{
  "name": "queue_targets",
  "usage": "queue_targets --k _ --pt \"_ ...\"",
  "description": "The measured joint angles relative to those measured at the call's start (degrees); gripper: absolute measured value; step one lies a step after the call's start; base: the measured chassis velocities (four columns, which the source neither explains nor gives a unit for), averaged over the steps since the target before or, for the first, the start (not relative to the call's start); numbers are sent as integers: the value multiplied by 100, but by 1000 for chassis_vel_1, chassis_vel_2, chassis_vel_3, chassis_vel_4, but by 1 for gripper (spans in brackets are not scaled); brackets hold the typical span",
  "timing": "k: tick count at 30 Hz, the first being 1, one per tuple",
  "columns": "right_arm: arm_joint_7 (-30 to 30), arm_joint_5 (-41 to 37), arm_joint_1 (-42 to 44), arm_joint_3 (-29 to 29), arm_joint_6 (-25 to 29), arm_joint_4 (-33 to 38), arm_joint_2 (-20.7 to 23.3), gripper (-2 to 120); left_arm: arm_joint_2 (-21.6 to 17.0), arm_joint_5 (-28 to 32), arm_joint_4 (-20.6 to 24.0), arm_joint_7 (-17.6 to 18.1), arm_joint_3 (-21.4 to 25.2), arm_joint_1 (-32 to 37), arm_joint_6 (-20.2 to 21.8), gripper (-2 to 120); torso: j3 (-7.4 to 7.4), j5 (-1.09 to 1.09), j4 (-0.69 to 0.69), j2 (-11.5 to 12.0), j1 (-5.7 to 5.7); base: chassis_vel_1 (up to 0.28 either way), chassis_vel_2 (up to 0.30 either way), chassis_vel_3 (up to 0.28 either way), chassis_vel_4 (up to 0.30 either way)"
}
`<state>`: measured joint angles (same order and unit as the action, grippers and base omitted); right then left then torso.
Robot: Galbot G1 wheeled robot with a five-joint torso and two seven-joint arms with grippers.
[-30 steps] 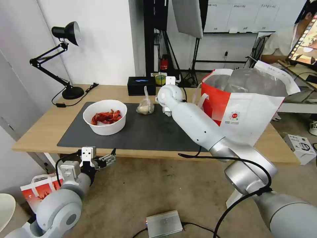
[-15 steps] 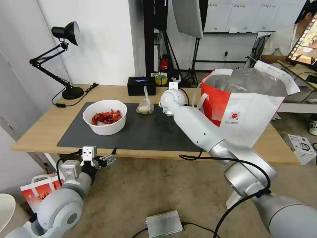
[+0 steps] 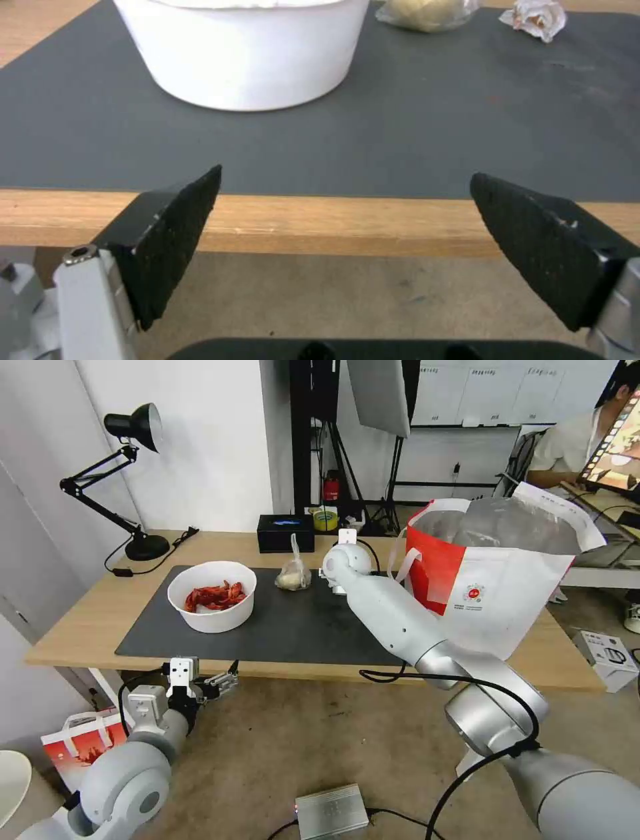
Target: Pick up the trash from the table and place it into the takeout bag.
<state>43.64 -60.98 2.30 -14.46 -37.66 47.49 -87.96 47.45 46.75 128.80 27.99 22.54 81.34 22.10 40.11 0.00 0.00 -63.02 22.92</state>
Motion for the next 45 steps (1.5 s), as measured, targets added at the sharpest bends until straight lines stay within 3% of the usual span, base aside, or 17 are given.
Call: queue_targets --k 20,40,44,45 --pt "-298 259 76 38 50 -350 -81 99 11 -13 30 0 -1 20 -5 100 0 0 0 0 0 0 0 0 0" --pt "-421 327 160 139 100 -527 -192 28 37 -23 49 -1 -24 12 -9 100 -2 1 6 -2 -1 0 0 0 0" --pt "-320 250 162 124 78 -415 -114 10 36 -24 73 0 15 18 -11 100 1 0 -4 -1 0 0 0 0 0" --pt "-320 250 162 124 78 -415 -114 10 36 -24 73 0 15 18 -11 100 1 0 -4 -1 0 0 0 0 0"
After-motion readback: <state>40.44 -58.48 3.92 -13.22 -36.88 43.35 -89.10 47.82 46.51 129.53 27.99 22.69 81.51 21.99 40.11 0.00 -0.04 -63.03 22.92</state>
